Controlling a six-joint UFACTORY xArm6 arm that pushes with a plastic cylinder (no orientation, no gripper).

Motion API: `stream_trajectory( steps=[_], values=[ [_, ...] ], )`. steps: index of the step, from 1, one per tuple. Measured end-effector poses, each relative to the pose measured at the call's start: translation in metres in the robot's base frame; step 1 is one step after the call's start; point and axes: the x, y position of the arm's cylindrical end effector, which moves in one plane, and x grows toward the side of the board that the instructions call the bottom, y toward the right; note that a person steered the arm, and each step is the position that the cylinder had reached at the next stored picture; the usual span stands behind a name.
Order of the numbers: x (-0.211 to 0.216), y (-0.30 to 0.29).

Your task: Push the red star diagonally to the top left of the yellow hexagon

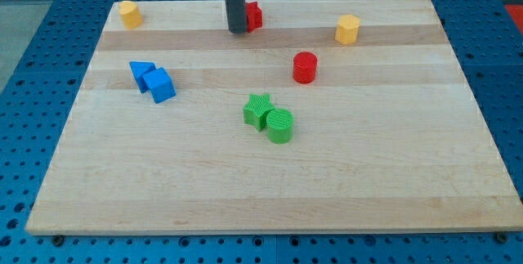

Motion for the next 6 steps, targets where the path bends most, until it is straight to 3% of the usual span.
stream_trajectory(
  steps=[2, 5, 6],
  values=[
    [-0.026, -0.019],
    [-0.025, 0.036],
    [-0.009, 0.020]
  ],
)
